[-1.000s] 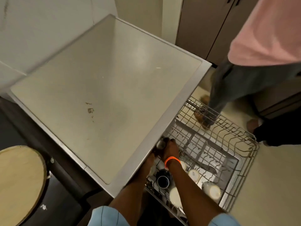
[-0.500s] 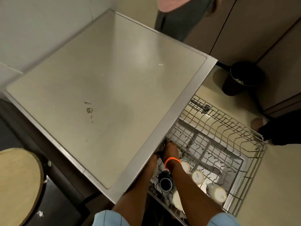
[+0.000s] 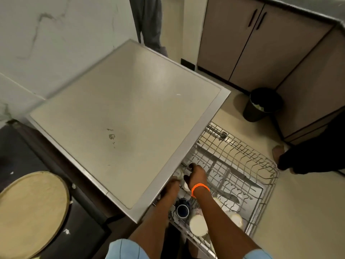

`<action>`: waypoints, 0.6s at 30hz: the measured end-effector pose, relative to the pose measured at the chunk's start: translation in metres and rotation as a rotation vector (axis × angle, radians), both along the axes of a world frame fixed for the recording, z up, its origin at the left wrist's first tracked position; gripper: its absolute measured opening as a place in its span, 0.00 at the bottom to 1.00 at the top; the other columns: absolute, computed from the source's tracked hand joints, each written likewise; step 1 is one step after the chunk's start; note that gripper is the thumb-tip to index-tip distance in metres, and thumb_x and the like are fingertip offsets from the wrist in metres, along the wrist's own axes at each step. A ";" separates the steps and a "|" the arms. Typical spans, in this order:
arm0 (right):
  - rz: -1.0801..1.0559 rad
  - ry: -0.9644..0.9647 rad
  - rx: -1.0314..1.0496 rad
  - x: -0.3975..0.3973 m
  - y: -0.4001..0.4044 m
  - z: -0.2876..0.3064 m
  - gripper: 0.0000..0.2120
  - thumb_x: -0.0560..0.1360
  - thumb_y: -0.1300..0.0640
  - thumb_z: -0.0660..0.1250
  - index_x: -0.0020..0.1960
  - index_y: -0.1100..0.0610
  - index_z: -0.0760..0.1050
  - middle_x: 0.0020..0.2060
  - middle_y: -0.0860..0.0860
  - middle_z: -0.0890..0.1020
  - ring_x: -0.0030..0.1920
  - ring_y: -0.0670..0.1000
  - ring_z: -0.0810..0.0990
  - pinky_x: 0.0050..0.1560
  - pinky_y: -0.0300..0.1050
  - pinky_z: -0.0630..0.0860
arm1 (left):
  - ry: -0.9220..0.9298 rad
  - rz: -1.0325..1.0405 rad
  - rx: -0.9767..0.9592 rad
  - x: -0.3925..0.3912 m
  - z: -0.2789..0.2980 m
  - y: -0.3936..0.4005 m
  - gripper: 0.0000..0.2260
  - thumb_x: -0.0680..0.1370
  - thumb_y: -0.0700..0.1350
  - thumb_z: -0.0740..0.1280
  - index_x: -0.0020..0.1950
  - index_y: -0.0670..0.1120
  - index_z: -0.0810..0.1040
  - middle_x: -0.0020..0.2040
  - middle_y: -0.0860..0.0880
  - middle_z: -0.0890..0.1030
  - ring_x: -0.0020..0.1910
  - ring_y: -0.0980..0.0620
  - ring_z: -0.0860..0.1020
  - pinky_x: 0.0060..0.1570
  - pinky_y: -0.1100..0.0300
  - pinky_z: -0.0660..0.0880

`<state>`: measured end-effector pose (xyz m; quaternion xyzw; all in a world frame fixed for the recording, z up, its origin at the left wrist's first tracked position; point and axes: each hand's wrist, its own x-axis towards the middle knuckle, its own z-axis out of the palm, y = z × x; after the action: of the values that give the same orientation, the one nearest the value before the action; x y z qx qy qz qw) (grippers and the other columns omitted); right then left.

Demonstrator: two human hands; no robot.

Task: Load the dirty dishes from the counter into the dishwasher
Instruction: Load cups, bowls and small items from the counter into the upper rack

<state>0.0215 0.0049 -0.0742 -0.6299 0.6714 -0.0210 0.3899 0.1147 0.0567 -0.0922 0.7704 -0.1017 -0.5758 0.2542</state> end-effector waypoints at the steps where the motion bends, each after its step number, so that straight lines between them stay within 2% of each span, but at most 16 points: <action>1: -0.008 0.003 -0.015 -0.001 0.001 0.013 0.26 0.72 0.62 0.74 0.69 0.58 0.73 0.63 0.58 0.78 0.61 0.59 0.79 0.61 0.49 0.77 | 0.003 -0.001 0.017 0.000 0.009 0.000 0.06 0.79 0.37 0.66 0.52 0.46 0.81 0.60 0.36 0.82 0.58 0.39 0.81 0.50 0.53 0.73; 2: -0.012 0.010 -0.025 -0.002 0.002 0.026 0.26 0.72 0.61 0.75 0.69 0.58 0.74 0.62 0.58 0.79 0.61 0.59 0.79 0.61 0.49 0.77 | -0.012 -0.025 0.046 -0.001 0.004 0.000 0.02 0.75 0.40 0.69 0.45 0.46 0.81 0.54 0.36 0.83 0.53 0.38 0.82 0.47 0.55 0.72; 4: -0.021 0.002 -0.062 -0.004 0.004 0.053 0.24 0.72 0.61 0.74 0.67 0.59 0.75 0.61 0.59 0.80 0.60 0.60 0.79 0.59 0.50 0.78 | -0.005 -0.034 0.060 -0.001 0.010 -0.002 0.05 0.71 0.45 0.70 0.35 0.47 0.78 0.44 0.38 0.83 0.43 0.42 0.81 0.45 0.53 0.74; 6: -0.029 -0.023 -0.104 -0.005 0.006 0.071 0.23 0.72 0.60 0.73 0.66 0.59 0.76 0.60 0.59 0.80 0.58 0.60 0.80 0.58 0.51 0.79 | 0.033 -0.032 -0.004 -0.006 0.068 0.001 0.08 0.74 0.45 0.68 0.36 0.48 0.74 0.38 0.42 0.80 0.36 0.46 0.79 0.45 0.52 0.79; 8: -0.017 -0.057 -0.143 -0.005 0.011 0.092 0.23 0.73 0.58 0.73 0.67 0.58 0.76 0.61 0.57 0.80 0.59 0.59 0.80 0.60 0.51 0.79 | 0.078 -0.031 -0.045 -0.012 0.116 0.011 0.09 0.78 0.41 0.66 0.38 0.45 0.74 0.36 0.45 0.77 0.32 0.50 0.75 0.33 0.59 0.76; 10: -0.006 -0.091 -0.174 -0.003 0.014 0.112 0.19 0.74 0.58 0.72 0.64 0.58 0.77 0.59 0.57 0.81 0.58 0.58 0.80 0.58 0.51 0.79 | 0.065 -0.019 -0.084 -0.013 0.135 0.020 0.07 0.75 0.39 0.67 0.37 0.43 0.75 0.34 0.44 0.77 0.31 0.47 0.75 0.31 0.60 0.74; 12: 0.013 -0.121 -0.210 0.000 0.019 0.136 0.15 0.75 0.59 0.71 0.61 0.58 0.78 0.56 0.57 0.81 0.56 0.58 0.80 0.56 0.48 0.78 | 0.015 -0.012 -0.147 -0.011 0.144 0.030 0.06 0.72 0.41 0.69 0.35 0.45 0.78 0.32 0.46 0.79 0.32 0.47 0.78 0.38 0.55 0.80; 14: 0.048 -0.145 -0.248 0.005 0.026 0.156 0.13 0.74 0.59 0.70 0.58 0.58 0.79 0.54 0.57 0.81 0.55 0.57 0.79 0.55 0.47 0.77 | -0.016 0.024 -0.183 -0.001 0.147 0.042 0.02 0.67 0.41 0.70 0.35 0.43 0.81 0.32 0.44 0.81 0.32 0.45 0.79 0.43 0.47 0.82; 17: 0.119 -0.183 -0.274 0.017 0.039 0.182 0.14 0.75 0.60 0.69 0.60 0.60 0.78 0.55 0.58 0.80 0.56 0.59 0.79 0.56 0.50 0.77 | -0.010 0.108 -0.223 0.019 0.156 0.060 0.03 0.66 0.42 0.70 0.35 0.43 0.82 0.33 0.43 0.81 0.35 0.45 0.81 0.40 0.45 0.80; 18: 0.150 -0.194 -0.278 0.023 0.045 0.188 0.16 0.75 0.60 0.69 0.62 0.60 0.77 0.56 0.58 0.80 0.57 0.59 0.79 0.57 0.50 0.77 | -0.031 0.119 -0.228 0.027 0.164 0.067 0.03 0.67 0.43 0.71 0.34 0.45 0.82 0.33 0.44 0.81 0.37 0.44 0.82 0.43 0.44 0.81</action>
<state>0.0442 0.0495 0.1141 -0.7211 0.5724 -0.1451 0.3625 0.1421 0.1240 0.0717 0.7498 -0.1245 -0.5325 0.3725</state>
